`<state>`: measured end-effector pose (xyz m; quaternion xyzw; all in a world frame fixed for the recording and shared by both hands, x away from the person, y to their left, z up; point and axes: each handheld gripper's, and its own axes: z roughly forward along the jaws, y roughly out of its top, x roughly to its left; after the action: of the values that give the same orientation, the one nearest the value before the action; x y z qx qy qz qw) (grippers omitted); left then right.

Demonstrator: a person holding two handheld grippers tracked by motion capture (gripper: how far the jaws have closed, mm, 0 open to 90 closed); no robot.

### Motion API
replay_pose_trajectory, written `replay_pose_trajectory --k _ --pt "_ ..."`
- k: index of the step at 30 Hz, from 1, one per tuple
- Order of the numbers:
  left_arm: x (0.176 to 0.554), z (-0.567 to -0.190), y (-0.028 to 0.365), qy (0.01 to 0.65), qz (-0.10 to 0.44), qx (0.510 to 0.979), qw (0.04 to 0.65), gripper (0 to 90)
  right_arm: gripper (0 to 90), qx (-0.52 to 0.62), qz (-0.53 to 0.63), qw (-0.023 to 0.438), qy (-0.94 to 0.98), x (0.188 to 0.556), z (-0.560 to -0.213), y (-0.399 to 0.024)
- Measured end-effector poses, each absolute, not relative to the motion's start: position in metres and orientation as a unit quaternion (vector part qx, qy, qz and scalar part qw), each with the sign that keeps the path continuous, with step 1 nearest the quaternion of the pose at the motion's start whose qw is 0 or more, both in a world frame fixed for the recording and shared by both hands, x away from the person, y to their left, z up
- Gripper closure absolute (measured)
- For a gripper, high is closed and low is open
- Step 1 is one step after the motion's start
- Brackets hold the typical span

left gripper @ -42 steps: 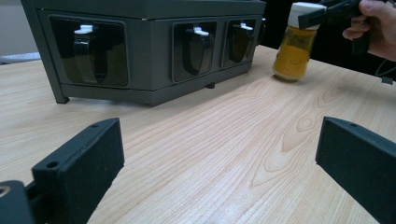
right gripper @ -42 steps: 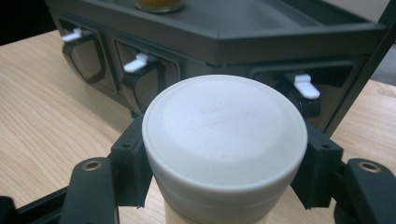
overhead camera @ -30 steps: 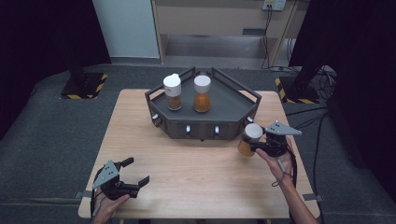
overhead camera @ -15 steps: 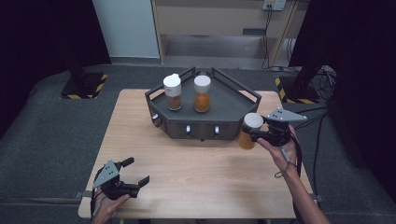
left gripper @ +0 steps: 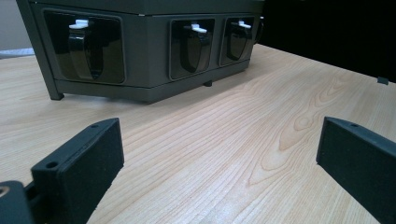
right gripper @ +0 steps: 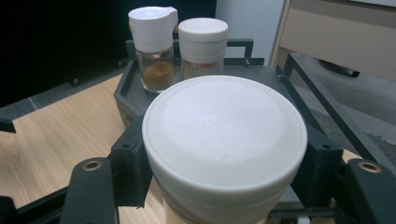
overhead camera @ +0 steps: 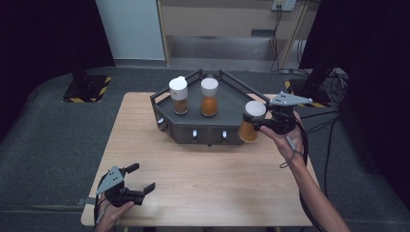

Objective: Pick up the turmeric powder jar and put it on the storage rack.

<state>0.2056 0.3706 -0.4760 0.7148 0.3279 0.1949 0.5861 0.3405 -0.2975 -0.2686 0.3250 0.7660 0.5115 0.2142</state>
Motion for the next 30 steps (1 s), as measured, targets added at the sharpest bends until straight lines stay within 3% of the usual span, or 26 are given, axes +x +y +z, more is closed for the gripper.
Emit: replay_pose_trajectory --k 30 --pt "0.205 -0.477 0.372 0.33 0.195 0.712 0.589 0.0 33.6 0.368 0.494 0.258 0.744 0.411 -0.248 -0.257"
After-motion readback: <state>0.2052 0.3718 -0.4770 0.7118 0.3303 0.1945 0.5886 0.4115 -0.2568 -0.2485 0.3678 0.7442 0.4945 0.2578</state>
